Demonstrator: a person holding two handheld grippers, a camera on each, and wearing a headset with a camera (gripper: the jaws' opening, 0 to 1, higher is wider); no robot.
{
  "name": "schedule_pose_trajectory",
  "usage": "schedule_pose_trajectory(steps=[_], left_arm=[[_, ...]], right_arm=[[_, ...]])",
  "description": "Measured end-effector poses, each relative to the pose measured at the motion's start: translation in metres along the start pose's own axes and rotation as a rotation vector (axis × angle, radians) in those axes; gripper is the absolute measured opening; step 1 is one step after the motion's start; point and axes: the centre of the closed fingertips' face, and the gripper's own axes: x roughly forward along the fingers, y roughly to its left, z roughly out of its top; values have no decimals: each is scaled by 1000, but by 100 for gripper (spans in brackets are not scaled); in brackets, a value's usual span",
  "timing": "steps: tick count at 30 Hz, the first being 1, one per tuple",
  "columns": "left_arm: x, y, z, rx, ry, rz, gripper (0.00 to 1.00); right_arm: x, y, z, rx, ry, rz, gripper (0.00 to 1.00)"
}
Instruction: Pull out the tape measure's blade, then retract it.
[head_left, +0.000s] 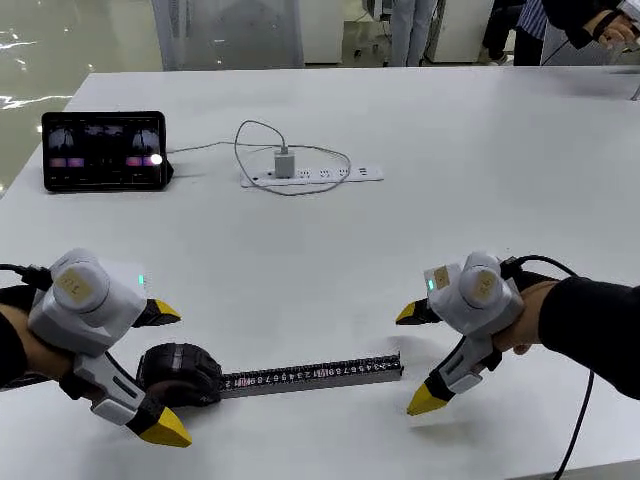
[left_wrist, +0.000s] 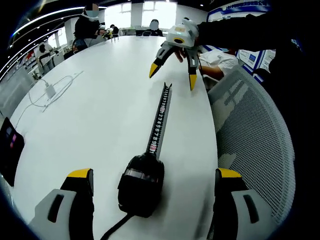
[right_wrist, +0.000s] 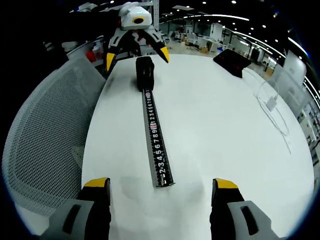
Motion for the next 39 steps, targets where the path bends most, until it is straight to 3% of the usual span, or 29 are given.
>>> schedule_pose_trajectory(steps=[2, 3, 6, 10, 12, 14, 17, 19, 20, 24, 27, 29, 33, 39], left_arm=[[-2, 7, 1, -10, -23, 42, 99], [-5, 19, 5, -27, -68, 109, 99], [-12, 26, 9, -105, -148, 139, 99], [-16, 28, 2, -132, -164, 166, 99], [-17, 28, -3, -191, -175, 178, 99], [-20, 31, -4, -211, -205, 204, 99], [-24, 35, -8, -236, -236, 248, 99], [-28, 39, -13, -244, -253, 285, 99], [-34, 44, -13, -235, -278, 333, 99], [-50, 53, -16, -253, -344, 427, 99], [-59, 52, -22, -258, -361, 469, 99], [-62, 51, -23, -285, -398, 473, 99], [-63, 49, -36, -305, -378, 503, 99], [-66, 39, -44, -323, -389, 524, 99]], right_arm=[[-1, -2, 3, 38, -29, -12, 91], [-3, -4, 5, 48, -45, -28, 95], [-7, -10, 6, 82, -71, -61, 99], [-10, -10, 2, 132, -91, -68, 99], [-10, -11, -3, 153, -93, -81, 99], [-11, -11, -6, 165, -101, -100, 99], [-15, -15, -2, 218, -164, -142, 99], [-18, -13, -2, 230, -181, -148, 99], [-20, -15, -1, 240, -197, -174, 99], [-28, -20, 1, 276, -259, -245, 99], [-34, -26, 0, 289, -302, -320, 99], [-36, -22, -1, 301, -310, -337, 99], [-39, -13, -6, 305, -323, -357, 99], [-46, 1, -22, 319, -309, -393, 99]])
